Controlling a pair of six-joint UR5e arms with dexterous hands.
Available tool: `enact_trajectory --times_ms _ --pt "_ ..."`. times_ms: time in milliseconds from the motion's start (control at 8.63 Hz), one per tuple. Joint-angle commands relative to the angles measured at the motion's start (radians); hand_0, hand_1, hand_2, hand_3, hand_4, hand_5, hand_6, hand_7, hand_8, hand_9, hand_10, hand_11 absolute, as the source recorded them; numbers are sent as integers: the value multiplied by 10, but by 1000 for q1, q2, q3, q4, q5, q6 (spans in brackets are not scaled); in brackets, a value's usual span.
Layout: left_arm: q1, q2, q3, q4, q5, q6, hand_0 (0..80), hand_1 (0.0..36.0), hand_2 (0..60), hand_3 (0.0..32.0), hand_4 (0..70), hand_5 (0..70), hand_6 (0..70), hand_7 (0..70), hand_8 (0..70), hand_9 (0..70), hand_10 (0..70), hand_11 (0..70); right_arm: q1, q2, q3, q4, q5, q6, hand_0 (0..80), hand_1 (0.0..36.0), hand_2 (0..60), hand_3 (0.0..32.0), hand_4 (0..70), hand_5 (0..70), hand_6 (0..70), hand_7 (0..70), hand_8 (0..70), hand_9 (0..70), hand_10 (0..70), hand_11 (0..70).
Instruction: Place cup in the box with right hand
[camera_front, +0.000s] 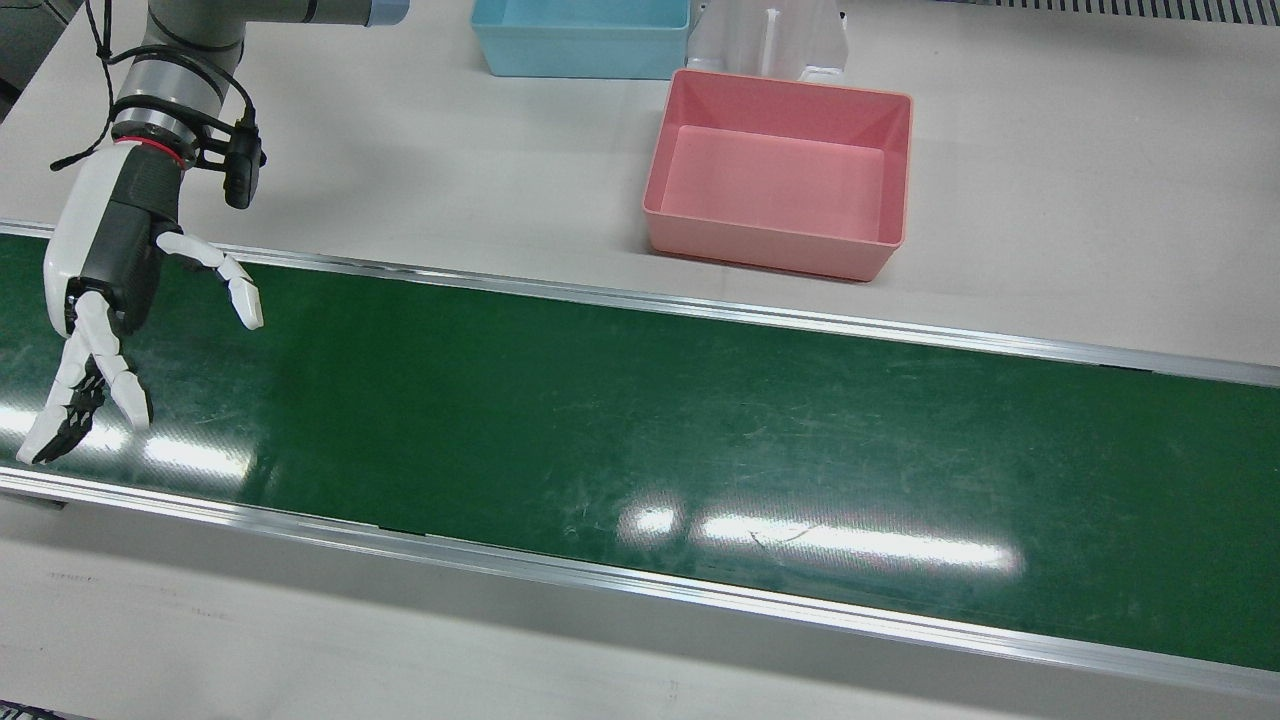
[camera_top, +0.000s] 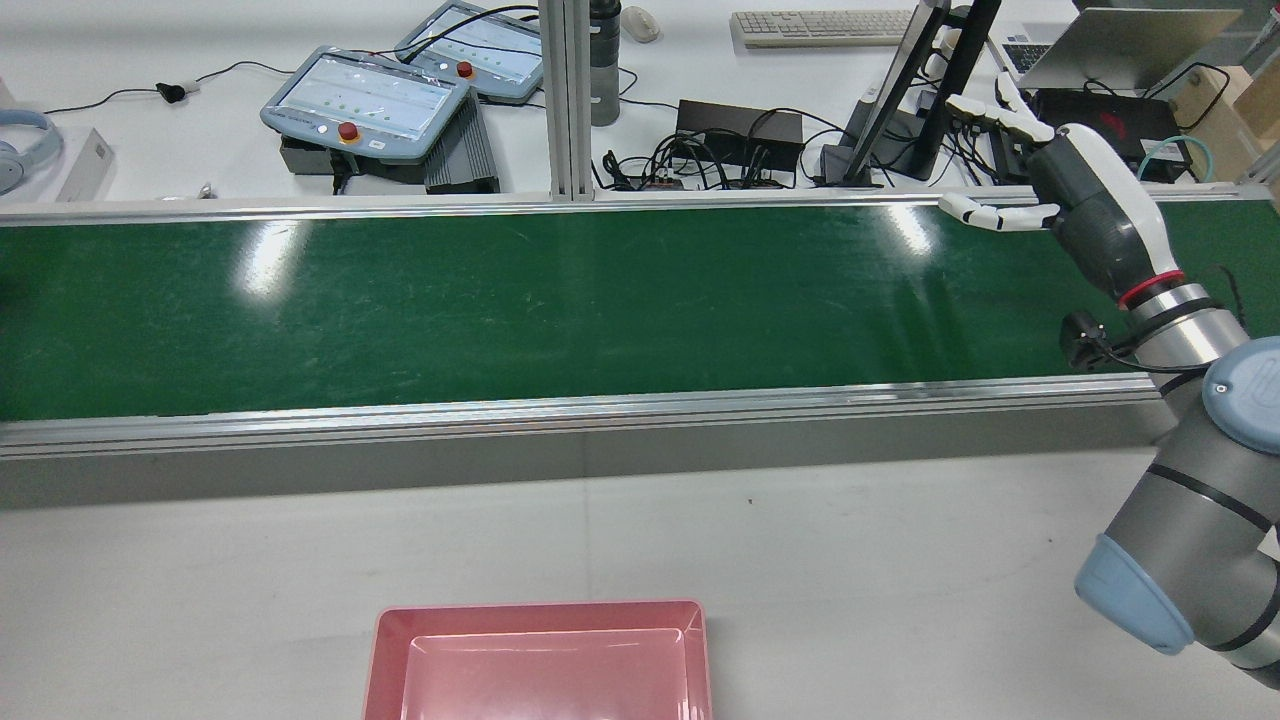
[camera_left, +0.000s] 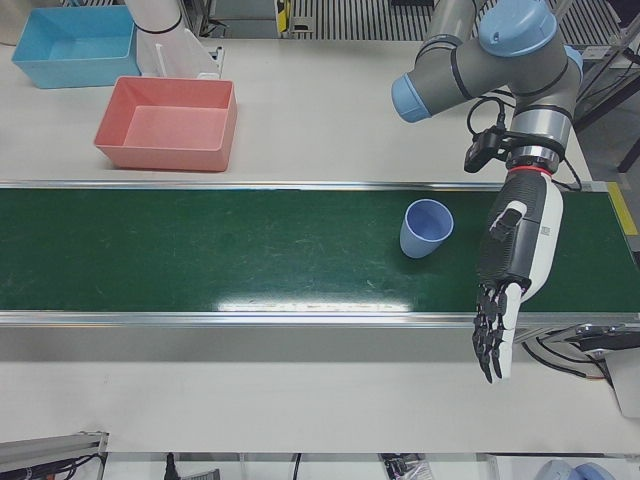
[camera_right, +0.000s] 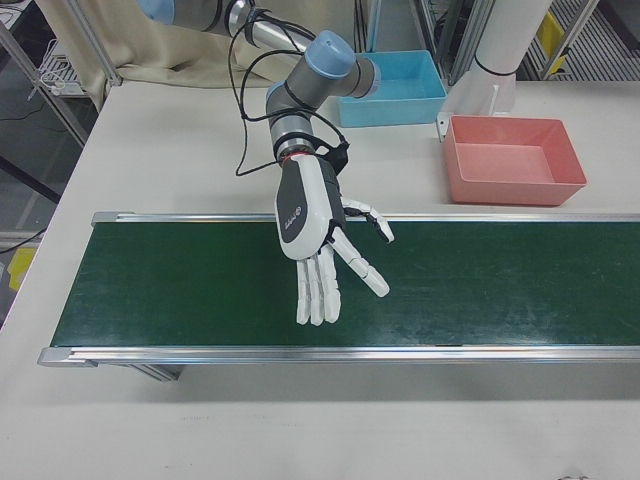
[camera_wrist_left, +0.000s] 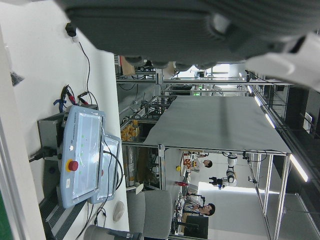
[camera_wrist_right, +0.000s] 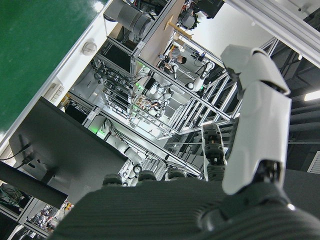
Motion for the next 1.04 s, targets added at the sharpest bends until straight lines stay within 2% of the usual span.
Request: enact_trajectory --times_ms 0,927 --pt "0 0 0 0 0 0 0 0 0 0 0 0 0 0 0 0 0 0 8 -8 6 0 0 0 514 277 271 0 0 69 9 0 0 0 0 0" --pt "0 0 0 0 0 0 0 0 0 0 0 0 0 0 0 0 0 0 10 -8 12 0 -1 -6 517 281 274 0 0 70 7 0 0 0 0 0"
